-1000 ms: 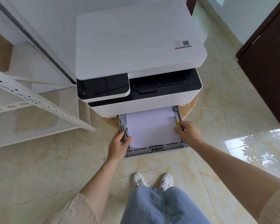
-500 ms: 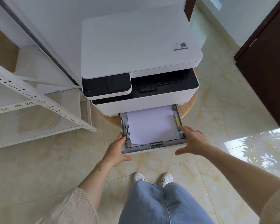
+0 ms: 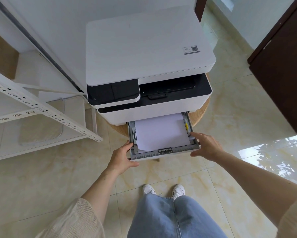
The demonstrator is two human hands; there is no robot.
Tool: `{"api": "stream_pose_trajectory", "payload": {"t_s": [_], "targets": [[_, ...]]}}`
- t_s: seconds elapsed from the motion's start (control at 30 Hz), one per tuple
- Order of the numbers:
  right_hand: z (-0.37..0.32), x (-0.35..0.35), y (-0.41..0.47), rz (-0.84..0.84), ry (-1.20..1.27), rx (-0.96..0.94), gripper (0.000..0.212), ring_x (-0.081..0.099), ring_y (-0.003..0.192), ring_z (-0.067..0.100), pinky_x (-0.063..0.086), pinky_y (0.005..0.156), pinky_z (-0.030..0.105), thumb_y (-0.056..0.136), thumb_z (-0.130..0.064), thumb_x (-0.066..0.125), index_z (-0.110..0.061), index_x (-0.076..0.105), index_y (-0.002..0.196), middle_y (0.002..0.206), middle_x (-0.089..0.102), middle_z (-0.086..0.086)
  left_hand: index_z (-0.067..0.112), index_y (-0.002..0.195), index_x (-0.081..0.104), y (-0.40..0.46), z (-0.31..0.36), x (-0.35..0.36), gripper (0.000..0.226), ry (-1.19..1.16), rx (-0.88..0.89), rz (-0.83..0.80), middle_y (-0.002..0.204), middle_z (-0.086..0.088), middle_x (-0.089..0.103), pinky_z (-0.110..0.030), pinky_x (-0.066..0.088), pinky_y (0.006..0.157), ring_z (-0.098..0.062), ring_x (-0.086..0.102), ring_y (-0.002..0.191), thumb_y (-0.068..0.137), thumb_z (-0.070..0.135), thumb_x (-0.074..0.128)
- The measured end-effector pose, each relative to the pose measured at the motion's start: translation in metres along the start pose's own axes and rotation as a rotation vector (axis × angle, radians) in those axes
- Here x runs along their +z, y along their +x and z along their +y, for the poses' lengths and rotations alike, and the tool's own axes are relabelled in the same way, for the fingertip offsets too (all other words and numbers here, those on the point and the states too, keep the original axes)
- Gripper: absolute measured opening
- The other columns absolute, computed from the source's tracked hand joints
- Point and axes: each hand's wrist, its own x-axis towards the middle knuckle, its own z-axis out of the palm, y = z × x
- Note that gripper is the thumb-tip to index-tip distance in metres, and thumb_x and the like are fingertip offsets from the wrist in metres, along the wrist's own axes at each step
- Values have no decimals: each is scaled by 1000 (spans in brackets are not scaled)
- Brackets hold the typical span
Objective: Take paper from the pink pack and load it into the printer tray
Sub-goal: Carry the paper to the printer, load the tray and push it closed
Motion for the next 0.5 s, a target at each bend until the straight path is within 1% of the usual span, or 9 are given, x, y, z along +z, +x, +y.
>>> {"api": "stream_pose_trajectory", "payload": {"t_s": [0.1, 0.17, 0.23, 0.3, 0.33, 0.4, 0.5], "targets": [[-5, -5, 6, -2, 11, 8, 89, 60, 115, 21, 52, 85, 37, 67, -34, 86, -31, 41, 144, 142, 54, -5, 17, 146, 39, 7, 3, -4, 101, 5, 10, 25, 157, -1, 30, -40, 45, 107, -21, 40, 139, 59, 15, 92], [-7, -7, 10, 0, 8, 9, 87, 61, 112, 22, 52, 84, 36, 67, -36, 86, -30, 43, 142, 139, 57, -3, 18, 144, 42, 10, 4, -4, 99, -13, 18, 48, 154, -2, 37, -41, 47, 105, -22, 43, 137, 59, 14, 92], [-8, -9, 17, 11, -5, 6, 86, 63, 107, 24, 52, 81, 35, 66, -38, 86, -29, 44, 140, 133, 62, 0, 20, 138, 48, 12, 4, -5, 91, -39, 30, 90, 145, -5, 50, -40, 48, 103, -22, 48, 134, 59, 14, 92], [-8, -9, 23, 44, -14, 18, 85, 65, 103, 27, 52, 81, 36, 65, -41, 86, -28, 44, 139, 123, 67, 4, 20, 127, 50, 12, 8, -5, 81, -49, 50, 159, 135, -7, 58, -36, 48, 101, -22, 53, 128, 59, 15, 92], [-9, -10, 26, 68, -14, 30, 85, 65, 102, 28, 51, 83, 37, 66, -42, 85, -27, 44, 137, 119, 69, 6, 20, 122, 49, 13, 10, -5, 77, -32, 59, 204, 131, -7, 61, -35, 49, 98, -22, 57, 123, 58, 18, 92], [-10, -11, 31, 136, -29, 39, 80, 65, 101, 30, 48, 90, 40, 64, -45, 85, -25, 46, 130, 114, 70, 8, 19, 114, 49, 14, 16, -7, 73, 52, 78, 308, 123, -6, 66, -38, 53, 90, -22, 63, 113, 56, 29, 93], [-11, -14, 35, 268, -49, 39, 81, 60, 107, 27, 43, 96, 42, 56, -50, 87, -22, 49, 121, 118, 67, 4, 12, 103, 52, 18, 18, -10, 74, 242, 129, 471, 105, -6, 70, -41, 52, 80, -28, 66, 96, 49, 43, 92]]}}
